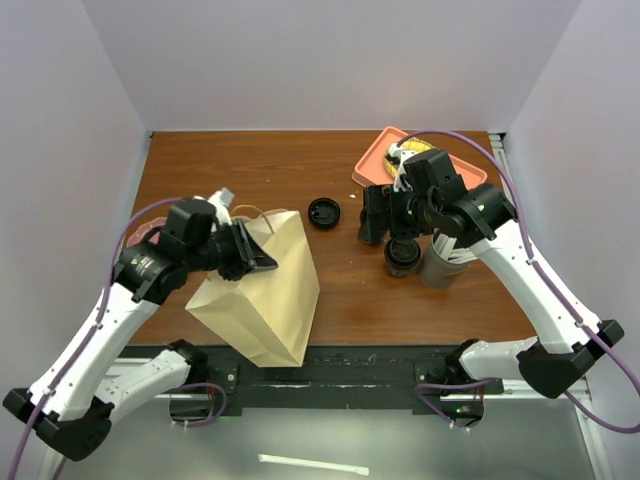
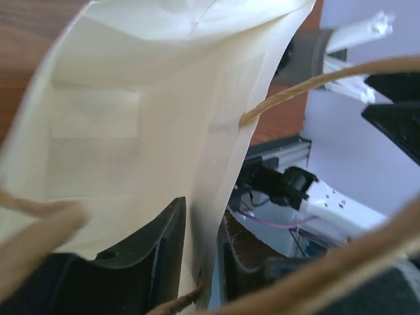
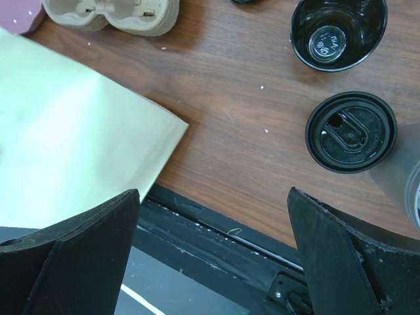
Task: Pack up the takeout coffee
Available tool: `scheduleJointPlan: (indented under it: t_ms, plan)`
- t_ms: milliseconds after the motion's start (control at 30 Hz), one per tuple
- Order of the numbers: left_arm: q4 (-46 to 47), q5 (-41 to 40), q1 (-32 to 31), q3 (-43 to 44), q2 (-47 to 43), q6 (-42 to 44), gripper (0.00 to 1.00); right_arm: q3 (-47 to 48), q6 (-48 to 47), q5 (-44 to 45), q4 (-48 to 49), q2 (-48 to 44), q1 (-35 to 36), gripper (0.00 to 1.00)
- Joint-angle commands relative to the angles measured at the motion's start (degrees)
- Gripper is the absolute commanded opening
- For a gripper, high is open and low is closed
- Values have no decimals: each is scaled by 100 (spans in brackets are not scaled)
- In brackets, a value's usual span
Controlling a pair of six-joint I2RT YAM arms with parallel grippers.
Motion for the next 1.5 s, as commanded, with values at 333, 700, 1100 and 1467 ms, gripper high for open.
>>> scheduleJointPlan:
  t_ms: [333,700,1100,1467]
  plan:
    - [1569,-509,-1900,1196,1632,-167,50,58,2131,-178,640,209,26,89]
    - [1623,-377,-1908,1240,1773,166,63,374,2343,147,465,763,96,79]
    - [585,-737,-1882,2918,2415,2283,67,313,762,-546,1281,1202,228,52]
    - [260,-1386,-1847,4280,2494,2961,65,1024,-196,-679,764,1747,228,18]
